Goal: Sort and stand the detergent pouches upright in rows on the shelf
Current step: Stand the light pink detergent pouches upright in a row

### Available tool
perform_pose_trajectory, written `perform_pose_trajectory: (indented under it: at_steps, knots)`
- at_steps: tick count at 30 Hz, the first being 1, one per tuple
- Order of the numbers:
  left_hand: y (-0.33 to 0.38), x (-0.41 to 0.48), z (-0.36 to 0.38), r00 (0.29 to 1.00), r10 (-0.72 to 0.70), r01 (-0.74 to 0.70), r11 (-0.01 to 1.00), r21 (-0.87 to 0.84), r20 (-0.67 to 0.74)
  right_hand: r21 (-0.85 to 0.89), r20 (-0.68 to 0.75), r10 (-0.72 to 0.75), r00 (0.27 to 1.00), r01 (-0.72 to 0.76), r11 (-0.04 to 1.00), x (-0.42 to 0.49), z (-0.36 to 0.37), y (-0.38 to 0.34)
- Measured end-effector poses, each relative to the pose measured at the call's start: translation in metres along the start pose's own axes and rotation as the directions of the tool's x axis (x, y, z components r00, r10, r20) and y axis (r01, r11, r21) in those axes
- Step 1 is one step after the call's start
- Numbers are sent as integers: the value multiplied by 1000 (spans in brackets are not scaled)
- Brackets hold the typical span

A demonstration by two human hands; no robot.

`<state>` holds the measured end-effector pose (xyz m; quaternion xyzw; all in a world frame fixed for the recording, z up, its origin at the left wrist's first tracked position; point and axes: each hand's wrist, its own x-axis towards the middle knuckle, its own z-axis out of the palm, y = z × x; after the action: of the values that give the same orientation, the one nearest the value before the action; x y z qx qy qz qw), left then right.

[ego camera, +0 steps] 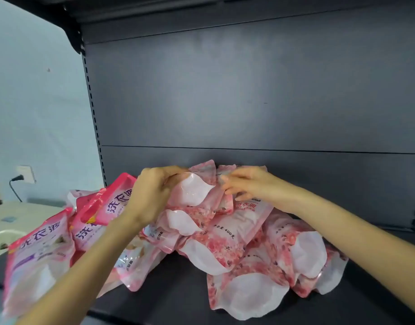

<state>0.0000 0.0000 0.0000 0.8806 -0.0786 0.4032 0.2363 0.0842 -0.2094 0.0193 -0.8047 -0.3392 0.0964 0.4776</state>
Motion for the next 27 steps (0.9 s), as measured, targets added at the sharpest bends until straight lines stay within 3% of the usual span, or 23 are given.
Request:
perform_pose_trajectory:
  at_steps: [7,11,15,17,20,24,27]
  knots:
    - [12,-15,-3,994,100,-108,981,-163,-54,428,106,125,987,-158,890,-2,8,-2]
    - [15,-20,0,992,91,-109,963,-247,-83,587,123,185,975,-222,779,-1,13,0]
    - [24,-22,-1,987,163,-159,948,-274,-7,692,68,252,965,-228,685,6,17,-1]
    - [32,-23,0,967,243,-222,949,-222,72,694,0,289,957,-208,690,9,19,-1]
    - [41,-23,1,947,261,-224,954,-199,187,597,-144,290,946,-150,788,7,24,-1]
    - [43,-21,-4,970,60,42,913,-405,235,500,-278,222,935,-56,864,-1,23,0]
    - [34,-14,-2,992,-92,123,889,-441,90,444,-359,168,918,9,896,-9,17,0]
